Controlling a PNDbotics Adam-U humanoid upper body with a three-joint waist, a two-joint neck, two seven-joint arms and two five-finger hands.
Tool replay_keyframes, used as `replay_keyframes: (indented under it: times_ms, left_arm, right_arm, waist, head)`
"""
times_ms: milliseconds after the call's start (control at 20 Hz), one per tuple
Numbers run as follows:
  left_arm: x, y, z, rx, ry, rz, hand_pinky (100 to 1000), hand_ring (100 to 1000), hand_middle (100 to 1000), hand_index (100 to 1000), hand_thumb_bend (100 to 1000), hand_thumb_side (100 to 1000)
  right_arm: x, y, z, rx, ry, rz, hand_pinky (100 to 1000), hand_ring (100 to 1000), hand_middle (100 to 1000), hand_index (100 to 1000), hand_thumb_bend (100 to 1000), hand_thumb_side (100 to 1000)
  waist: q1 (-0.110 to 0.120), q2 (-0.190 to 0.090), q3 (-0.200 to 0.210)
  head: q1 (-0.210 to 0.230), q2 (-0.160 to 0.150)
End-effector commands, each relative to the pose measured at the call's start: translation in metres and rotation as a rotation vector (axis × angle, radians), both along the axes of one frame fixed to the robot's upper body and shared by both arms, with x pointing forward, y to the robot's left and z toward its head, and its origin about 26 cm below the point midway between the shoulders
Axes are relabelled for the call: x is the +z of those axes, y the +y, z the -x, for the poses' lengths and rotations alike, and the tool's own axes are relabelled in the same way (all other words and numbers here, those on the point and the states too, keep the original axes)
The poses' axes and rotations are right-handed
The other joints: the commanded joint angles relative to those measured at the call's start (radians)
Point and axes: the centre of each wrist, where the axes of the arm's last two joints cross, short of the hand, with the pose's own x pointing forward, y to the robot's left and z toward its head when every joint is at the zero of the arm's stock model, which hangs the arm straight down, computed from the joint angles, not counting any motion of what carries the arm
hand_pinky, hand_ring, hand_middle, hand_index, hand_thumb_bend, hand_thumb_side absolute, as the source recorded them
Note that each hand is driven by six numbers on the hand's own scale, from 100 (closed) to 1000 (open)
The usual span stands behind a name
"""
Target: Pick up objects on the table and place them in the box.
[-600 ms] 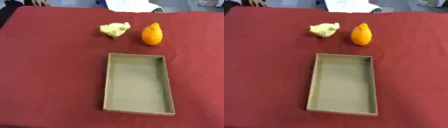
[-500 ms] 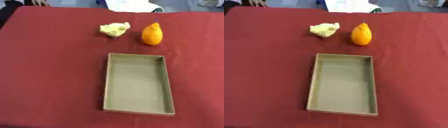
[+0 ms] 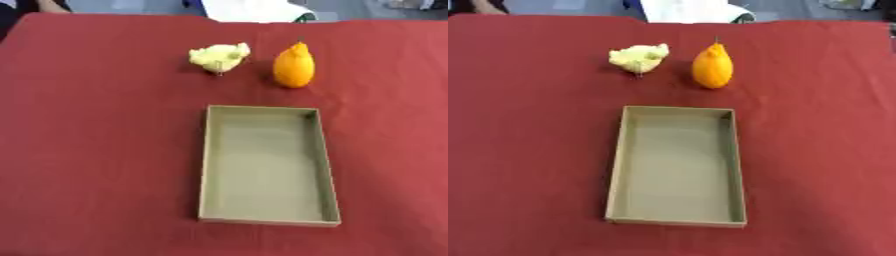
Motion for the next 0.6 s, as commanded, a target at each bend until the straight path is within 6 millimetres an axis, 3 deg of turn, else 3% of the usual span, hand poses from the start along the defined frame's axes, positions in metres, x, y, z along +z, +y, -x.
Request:
replay_keyframes:
  times_ms: [50,600]
  left_arm:
    - [0.0109,0.0003,0.0024,-0.004,-0.032,-0.029,764,787,524,811,442,596]
    - [0.0126,0.0002,0.0022,-0.008,-0.034,-0.04,763,786,524,810,443,596]
  right_arm:
    - [0.0096,0.0013,0.0036,0.007,-0.028,0.018,789,791,812,890,160,976]
    - [0.0148,0.0032,0.0032,0.012,-0.033,0.026,791,792,814,892,168,977]
  waist:
    - [0.0,-0.014,-0.003]
    - [-0.01,-0.014,0.015]
  head:
    - [-0.02,-0.005]
    - [-0.045,-0.019]
